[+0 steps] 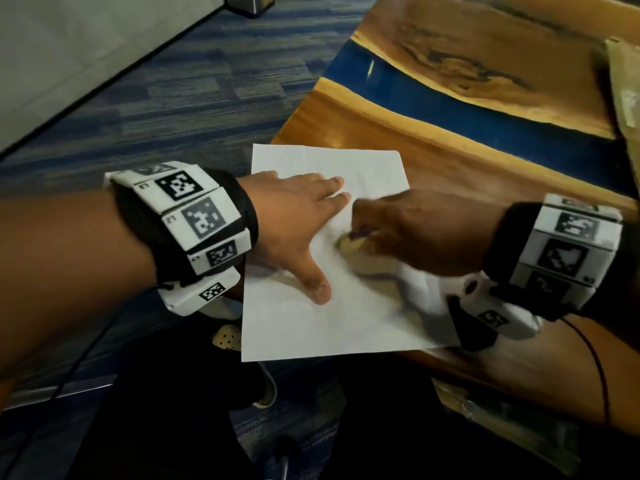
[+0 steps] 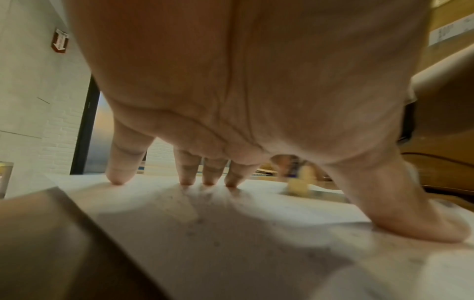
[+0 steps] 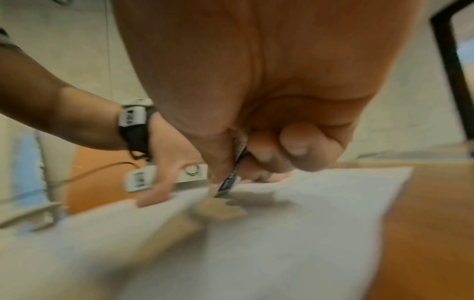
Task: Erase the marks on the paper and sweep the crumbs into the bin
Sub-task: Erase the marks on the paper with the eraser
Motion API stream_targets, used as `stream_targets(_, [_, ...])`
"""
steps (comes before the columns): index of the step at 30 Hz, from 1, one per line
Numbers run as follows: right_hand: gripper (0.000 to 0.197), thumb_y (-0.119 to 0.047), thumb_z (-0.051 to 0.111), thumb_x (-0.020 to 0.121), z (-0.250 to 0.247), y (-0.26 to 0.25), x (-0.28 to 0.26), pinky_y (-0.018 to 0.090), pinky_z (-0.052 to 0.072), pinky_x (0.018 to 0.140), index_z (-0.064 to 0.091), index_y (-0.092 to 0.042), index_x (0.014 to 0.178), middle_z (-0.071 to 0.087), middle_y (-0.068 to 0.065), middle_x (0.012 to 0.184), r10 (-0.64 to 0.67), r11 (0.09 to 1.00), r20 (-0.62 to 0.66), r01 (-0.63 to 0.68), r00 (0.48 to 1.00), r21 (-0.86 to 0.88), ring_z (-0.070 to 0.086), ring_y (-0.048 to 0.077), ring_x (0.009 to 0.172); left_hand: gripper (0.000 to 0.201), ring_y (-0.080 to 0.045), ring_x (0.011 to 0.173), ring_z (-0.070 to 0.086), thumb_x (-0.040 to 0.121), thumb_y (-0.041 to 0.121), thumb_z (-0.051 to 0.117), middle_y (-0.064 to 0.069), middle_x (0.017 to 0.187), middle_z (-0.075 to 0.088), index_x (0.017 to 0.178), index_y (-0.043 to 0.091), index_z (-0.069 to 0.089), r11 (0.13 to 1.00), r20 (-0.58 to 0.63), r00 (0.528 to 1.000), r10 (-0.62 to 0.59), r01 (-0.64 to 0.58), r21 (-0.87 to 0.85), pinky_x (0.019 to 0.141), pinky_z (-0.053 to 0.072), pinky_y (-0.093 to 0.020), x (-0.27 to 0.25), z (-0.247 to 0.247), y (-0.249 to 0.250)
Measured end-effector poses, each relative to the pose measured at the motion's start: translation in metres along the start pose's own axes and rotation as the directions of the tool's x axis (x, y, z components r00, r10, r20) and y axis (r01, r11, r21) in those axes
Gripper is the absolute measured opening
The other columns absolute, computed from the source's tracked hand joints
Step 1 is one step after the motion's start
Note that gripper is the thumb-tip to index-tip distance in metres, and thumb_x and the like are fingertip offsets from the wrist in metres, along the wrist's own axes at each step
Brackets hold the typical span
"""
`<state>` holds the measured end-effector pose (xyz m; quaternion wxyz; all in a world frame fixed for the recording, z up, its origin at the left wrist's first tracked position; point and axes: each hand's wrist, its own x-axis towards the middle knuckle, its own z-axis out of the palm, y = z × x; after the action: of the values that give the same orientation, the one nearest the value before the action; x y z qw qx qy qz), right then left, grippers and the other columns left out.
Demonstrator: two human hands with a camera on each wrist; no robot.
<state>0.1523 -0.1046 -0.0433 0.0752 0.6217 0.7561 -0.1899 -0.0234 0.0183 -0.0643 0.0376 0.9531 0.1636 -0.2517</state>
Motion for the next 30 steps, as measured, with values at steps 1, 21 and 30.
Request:
stream_targets(1, [0.022,-0.041,0.050,0.101,0.005,-0.006,-0.002,0.031,0.049,0.078,0.051,-0.028,0.119,0.061,-0.008,0.111,-0.076,0.996,0.041,0.074,0.996,0.058,0.058,0.015,0.091,0.146,-0.016,0.155,-0.005,0.048,0.101,0.052,0.008,0.168,-0.015,0.159,0.028,-0.006,1.000,0.000,1.000,0.006,-0.006,-0.003,0.120,0.023,-0.056,0.000,0.001,0.001])
stream_targets(21, [0.026,-0.039,0.050,0.102,-0.007,-0.004,-0.002,0.030,0.039,0.079,0.049,-0.031,0.126,0.055,-0.013,0.106,0.076,0.997,0.048,-0.075,0.996,-0.010,0.050,0.011,0.088,0.142,-0.015,0.155,-0.008,0.049,0.097,0.059,0.011,0.168,-0.014,0.160,0.034,-0.003,0.997,-0.014,0.999,0.031,-0.032,-0.077,0.119,0.019,-0.062,-0.005,0.007,0.014])
stream_targets(30, [0.018,-0.047,0.047,0.101,-0.014,0.017,-0.001,0.038,0.043,0.069,0.047,-0.033,0.112,0.058,-0.002,0.092,0.300,0.953,0.053,-0.296,0.952,-0.071,0.054,0.018,0.081,0.134,-0.020,0.155,-0.013,0.053,0.100,0.052,0.006,0.166,-0.023,0.156,0.044,-0.015,0.994,0.040,0.996,-0.080,0.083,-0.071,0.123,0.016,-0.053,-0.015,0.008,-0.004])
